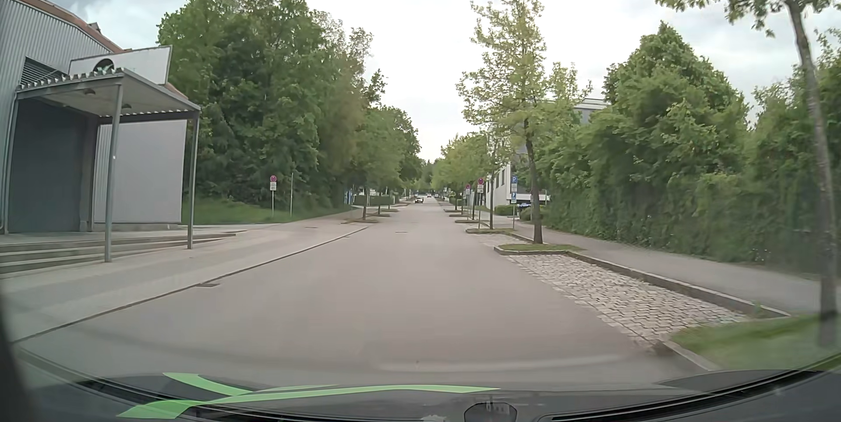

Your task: Follow the waypoints while adhering to traffic rules and regulations

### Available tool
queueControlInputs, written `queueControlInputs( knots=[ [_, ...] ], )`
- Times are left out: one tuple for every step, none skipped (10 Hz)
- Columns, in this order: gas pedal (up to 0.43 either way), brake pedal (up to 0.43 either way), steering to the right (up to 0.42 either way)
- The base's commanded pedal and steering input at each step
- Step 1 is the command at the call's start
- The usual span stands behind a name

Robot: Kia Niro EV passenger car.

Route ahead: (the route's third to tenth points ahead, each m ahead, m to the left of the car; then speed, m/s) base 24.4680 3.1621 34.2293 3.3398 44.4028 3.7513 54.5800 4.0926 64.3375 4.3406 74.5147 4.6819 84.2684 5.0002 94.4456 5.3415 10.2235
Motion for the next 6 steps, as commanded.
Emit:
queueControlInputs(
  knots=[
    [0.098,0.000,-0.010],
    [0.098,0.000,-0.010],
    [0.098,0.000,-0.010],
    [0.098,0.000,-0.010],
    [0.098,0.000,-0.010],
    [0.098,0.000,-0.010]
  ],
)
